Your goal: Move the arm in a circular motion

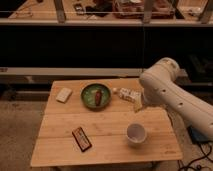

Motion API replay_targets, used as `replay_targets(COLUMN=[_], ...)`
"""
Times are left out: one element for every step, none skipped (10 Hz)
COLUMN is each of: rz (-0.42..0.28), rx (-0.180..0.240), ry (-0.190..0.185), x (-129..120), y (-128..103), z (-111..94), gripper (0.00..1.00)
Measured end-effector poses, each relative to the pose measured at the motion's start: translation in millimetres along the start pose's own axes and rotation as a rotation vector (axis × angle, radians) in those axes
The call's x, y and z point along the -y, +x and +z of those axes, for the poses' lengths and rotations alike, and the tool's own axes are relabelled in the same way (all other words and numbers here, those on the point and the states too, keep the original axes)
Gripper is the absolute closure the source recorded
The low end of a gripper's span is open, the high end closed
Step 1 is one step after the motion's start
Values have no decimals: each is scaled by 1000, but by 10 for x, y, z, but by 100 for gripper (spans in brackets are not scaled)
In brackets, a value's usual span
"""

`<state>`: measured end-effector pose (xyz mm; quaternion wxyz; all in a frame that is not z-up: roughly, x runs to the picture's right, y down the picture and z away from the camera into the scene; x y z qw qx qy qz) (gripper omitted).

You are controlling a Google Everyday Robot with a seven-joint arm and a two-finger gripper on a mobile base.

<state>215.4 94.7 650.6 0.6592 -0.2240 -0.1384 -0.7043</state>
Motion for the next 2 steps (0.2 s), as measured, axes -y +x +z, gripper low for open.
replay_targets(rz=[38,50], rx=[34,42], ry=[-14,-19], x=[2,8], y=[-354,-460], z=[-94,-121], gripper=[25,25])
